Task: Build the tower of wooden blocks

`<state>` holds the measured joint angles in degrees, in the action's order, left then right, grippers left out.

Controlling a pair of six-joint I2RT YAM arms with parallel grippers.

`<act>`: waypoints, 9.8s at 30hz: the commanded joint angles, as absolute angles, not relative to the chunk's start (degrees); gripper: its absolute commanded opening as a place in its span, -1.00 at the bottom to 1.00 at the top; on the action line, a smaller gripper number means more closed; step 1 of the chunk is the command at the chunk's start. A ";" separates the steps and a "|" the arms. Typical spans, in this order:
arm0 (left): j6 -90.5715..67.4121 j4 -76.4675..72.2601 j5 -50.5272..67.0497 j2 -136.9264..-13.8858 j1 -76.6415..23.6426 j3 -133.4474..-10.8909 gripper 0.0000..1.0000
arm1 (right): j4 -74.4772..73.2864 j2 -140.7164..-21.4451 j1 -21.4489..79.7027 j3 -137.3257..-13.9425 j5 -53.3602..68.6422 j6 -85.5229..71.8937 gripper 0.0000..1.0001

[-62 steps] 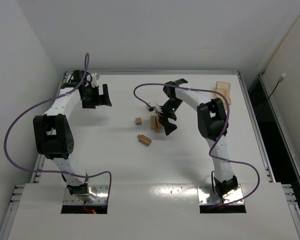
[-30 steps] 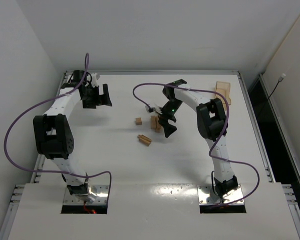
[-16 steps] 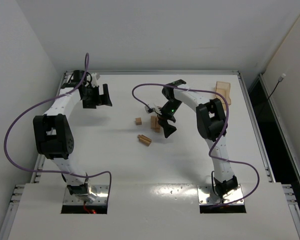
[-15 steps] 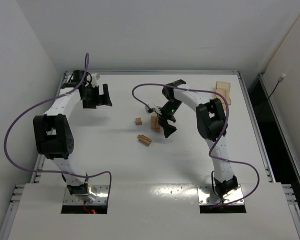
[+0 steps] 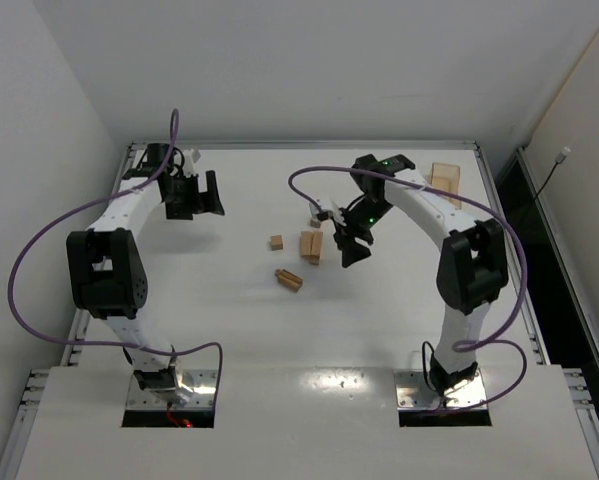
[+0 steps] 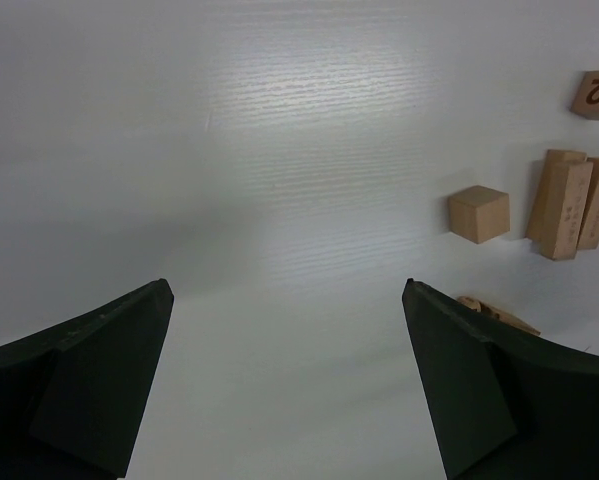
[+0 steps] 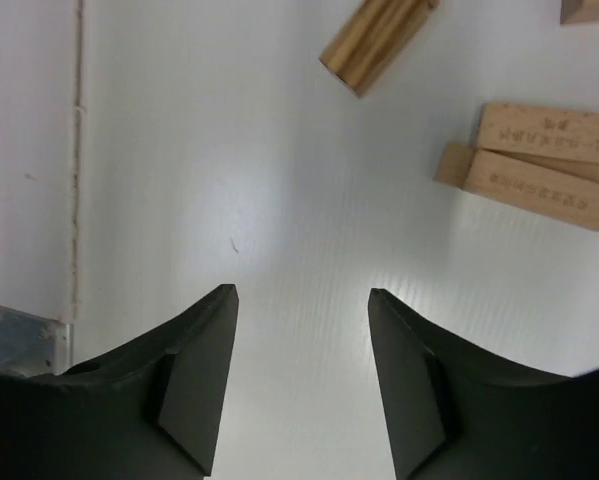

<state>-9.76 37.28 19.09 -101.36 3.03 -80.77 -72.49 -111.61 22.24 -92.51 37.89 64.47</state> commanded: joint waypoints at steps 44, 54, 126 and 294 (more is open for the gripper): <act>-11.95 32.70 17.58 -93.43 2.72 -72.95 0.94 | -30.60 -106.79 43.06 -81.83 16.63 14.34 0.43; -11.95 32.17 16.96 -94.13 2.72 -73.56 0.94 | -26.98 -116.35 30.61 -101.83 5.10 12.56 0.20; -11.43 33.22 18.02 -98.53 2.72 -77.34 0.98 | -50.27 -143.09 24.08 -127.00 16.44 29.18 -1.00; -10.90 35.33 25.93 -102.39 10.37 -79.45 0.98 | -57.83 -148.10 39.90 -134.65 19.16 43.07 -0.44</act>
<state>-11.03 35.59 24.64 -102.43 9.50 -77.95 -58.57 -147.24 39.55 -132.60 19.46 42.57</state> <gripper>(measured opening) 0.992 0.314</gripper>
